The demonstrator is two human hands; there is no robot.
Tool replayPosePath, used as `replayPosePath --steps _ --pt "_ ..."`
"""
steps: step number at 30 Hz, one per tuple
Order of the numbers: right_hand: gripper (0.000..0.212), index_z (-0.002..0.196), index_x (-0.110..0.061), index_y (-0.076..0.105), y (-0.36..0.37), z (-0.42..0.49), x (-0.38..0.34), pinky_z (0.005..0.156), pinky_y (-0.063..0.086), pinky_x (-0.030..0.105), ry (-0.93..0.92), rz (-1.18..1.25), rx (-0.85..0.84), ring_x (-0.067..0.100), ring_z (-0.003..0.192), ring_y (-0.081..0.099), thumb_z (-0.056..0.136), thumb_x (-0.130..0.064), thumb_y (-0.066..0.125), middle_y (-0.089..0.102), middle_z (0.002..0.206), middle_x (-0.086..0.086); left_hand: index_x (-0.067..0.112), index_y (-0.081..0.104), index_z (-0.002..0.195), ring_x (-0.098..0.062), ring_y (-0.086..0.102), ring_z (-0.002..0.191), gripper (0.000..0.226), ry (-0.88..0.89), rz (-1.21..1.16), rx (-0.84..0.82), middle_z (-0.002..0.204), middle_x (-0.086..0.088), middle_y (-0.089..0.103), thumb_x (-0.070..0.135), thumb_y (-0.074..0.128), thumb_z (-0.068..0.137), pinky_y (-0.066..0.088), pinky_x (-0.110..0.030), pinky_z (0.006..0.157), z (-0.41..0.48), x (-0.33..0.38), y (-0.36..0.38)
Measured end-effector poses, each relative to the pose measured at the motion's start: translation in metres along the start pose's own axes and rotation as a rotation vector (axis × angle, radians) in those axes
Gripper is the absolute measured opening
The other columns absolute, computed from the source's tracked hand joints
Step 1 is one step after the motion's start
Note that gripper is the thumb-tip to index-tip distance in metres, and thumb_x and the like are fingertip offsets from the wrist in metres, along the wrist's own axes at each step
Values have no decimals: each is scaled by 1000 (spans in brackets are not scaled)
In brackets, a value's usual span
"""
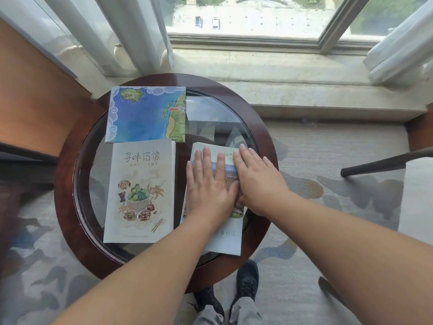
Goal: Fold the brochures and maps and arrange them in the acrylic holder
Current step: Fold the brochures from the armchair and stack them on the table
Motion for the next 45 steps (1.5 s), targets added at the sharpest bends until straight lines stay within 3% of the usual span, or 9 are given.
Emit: replayPosePath --steps 6,12,17,21,23,25,29,34,45 --pt "96 155 -12 -12 -1 -4 -4 123 2 43 23 -27 -11 20 151 -10 94 -23 61 -18 164 6 10 16 152 -36 8 148 80 105 22 -22 160 -20 7 60 25 91 12 -54 115 -68 -4 17" --pt "99 155 -12 -12 0 -4 0 123 2 44 6 -7 -6 19 151 -11 92 -25 64 -18 164 5 12 -20 149 -36 -29 143 102 98 189 -116 155 -20 -29 82 2 79 -8 -59 116 -67 -5 21" --pt "106 155 -13 -11 5 -2 4 123 1 43 -14 12 4 19 151 -11 89 -28 69 -18 164 4 13 11 153 -40 3 148 100 149 113 -94 160 -22 7 80 20 80 12 -63 114 -78 -9 21" --pt "97 156 -11 -6 3 -8 2 122 2 42 -34 15 55 21 152 -9 92 -27 65 -13 165 6 18 -34 144 -36 -29 143 100 102 219 -154 155 -17 -30 83 -2 75 -9 -60 115 -77 -10 20" --pt "84 157 -11 1 6 -21 -4 122 5 39 -72 39 93 21 152 -4 95 -24 56 -4 166 7 21 -44 137 -33 -35 140 98 88 239 -183 150 -15 -40 84 -5 73 -14 -58 114 -74 -10 16" --pt "74 156 -11 8 11 -39 -9 122 10 38 -84 96 99 21 152 2 97 -25 52 5 165 8 23 -33 145 -32 -27 144 99 78 218 -205 155 -12 -33 83 8 78 -11 -55 116 -72 -7 7" --pt "63 152 -13 25 2 -83 -6 120 19 37 2 293 125 23 149 15 97 -29 52 24 159 8 25 14 153 -27 2 149 76 92 89 -159 162 -8 8 58 42 90 5 -47 119 -68 2 -36" --pt "50 143 -15 36 -37 -159 26 112 33 41 185 442 188 23 142 27 98 -33 50 34 151 4 24 28 148 -23 26 141 63 244 10 -116 152 -1 31 46 47 92 24 -40 114 -78 47 -102" --pt "41 136 -19 48 -120 -417 120 94 47 41 715 518 507 27 121 50 97 -32 47 51 135 4 25 34 145 -23 32 140 55 774 -3 -91 158 -2 24 43 48 95 34 -39 112 -162 258 -232"
Point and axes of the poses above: each hand's wrist, its own z-axis towards the middle knuckle, its own y-axis out of the palm, x = y × z, the point moved 3 cm from there along z, towards the middle knuckle
